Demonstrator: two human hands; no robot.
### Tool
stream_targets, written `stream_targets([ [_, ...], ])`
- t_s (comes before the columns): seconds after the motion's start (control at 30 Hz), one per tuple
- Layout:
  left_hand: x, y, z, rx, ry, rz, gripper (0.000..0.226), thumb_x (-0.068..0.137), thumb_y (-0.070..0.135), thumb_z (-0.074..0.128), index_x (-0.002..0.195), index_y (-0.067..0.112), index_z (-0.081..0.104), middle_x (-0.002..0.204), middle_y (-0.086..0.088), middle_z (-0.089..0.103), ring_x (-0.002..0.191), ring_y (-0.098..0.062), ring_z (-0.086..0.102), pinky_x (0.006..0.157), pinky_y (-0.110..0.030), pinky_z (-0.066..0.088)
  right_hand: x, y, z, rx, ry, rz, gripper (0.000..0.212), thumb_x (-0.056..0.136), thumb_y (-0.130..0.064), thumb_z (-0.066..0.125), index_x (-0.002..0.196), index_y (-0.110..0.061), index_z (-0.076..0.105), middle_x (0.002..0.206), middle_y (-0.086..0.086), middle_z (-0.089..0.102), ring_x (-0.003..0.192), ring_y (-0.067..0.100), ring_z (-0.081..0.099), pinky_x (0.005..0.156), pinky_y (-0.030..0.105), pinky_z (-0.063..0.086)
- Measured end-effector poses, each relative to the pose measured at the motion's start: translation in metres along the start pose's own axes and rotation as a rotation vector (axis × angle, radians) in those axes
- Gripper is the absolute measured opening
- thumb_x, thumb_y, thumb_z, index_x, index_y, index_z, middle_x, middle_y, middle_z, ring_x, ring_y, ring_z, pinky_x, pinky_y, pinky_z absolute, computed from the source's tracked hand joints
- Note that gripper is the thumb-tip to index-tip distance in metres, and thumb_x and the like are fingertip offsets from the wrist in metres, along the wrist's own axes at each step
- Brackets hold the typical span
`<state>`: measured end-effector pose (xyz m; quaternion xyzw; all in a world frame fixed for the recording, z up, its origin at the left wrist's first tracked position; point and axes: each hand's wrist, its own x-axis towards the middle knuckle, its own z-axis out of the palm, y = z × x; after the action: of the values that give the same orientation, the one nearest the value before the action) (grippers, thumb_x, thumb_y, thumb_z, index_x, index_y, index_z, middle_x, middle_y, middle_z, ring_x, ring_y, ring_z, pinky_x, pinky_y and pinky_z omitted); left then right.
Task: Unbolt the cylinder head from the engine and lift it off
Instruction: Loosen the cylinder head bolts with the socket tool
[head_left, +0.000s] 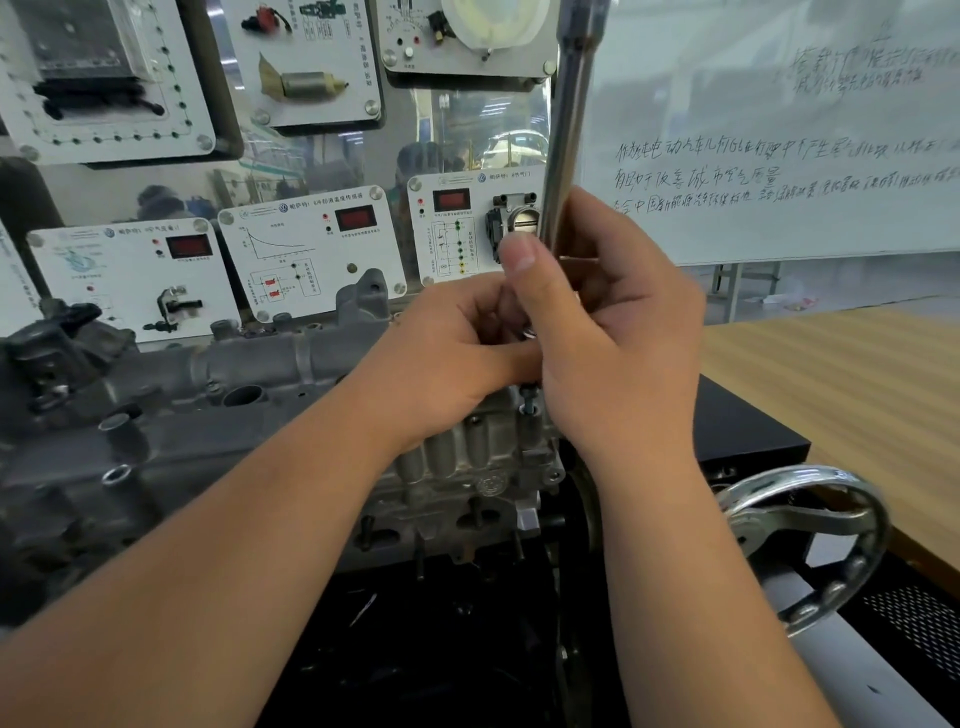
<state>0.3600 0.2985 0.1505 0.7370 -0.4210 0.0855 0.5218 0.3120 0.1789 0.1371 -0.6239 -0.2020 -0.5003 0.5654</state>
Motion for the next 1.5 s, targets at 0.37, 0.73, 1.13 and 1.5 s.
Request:
stream_targets([
  [0.37, -0.0031, -0.0025, -0.0012, -0.104, -0.083, 0.02, 0.016, 0.09, 0.009, 0.064, 0.101, 0.017, 0.072, 0.09, 0.004, 0.077, 0.087, -0.012, 0.073, 0.079, -0.024, 0.058, -0.0022, -0.0021, -0.002, -0.029, 0.011, -0.009, 0.04, 0.102, -0.019, 0.053, 0.142, -0.015, 0.056, 0.099, -0.009, 0.075, 0.093, 0.008, 0.071, 0.082, 0.035, 0.059],
  [0.73, -0.0053, 0.0004, 0.0004, -0.122, -0.056, -0.003, 0.025, 0.082, 0.024, 0.07, 0.101, 0.007, 0.071, 0.085, 0.005, 0.076, 0.084, -0.006, 0.071, 0.076, -0.02, 0.055, -0.0045, -0.0043, 0.0004, -0.146, 0.082, -0.01, 0.028, 0.102, -0.023, 0.054, 0.119, -0.008, 0.071, 0.089, -0.006, 0.07, 0.083, 0.006, 0.065, 0.074, 0.021, 0.05],
  [1.13, -0.0025, -0.0022, -0.0008, -0.012, 0.022, -0.01, 0.025, 0.084, 0.01, 0.079, 0.099, -0.005, 0.065, 0.083, -0.014, 0.071, 0.074, -0.021, 0.067, 0.069, -0.035, 0.059, -0.0031, -0.0015, -0.0002, -0.121, 0.105, -0.016, 0.021, 0.101, -0.027, 0.057, 0.097, -0.013, 0.073, 0.071, -0.005, 0.062, 0.069, 0.01, 0.058, 0.063, 0.03, 0.048],
  [1.5, -0.0039, 0.0013, -0.0023, -0.048, 0.008, -0.015, 0.022, 0.088, 0.012, 0.074, 0.106, 0.0, 0.071, 0.1, -0.017, 0.075, 0.097, -0.034, 0.072, 0.088, -0.043, 0.06, 0.0002, -0.001, -0.0013, -0.025, -0.021, 0.056, 0.033, 0.096, -0.029, 0.066, 0.126, -0.016, 0.067, 0.088, -0.011, 0.072, 0.084, 0.011, 0.071, 0.078, 0.04, 0.06],
])
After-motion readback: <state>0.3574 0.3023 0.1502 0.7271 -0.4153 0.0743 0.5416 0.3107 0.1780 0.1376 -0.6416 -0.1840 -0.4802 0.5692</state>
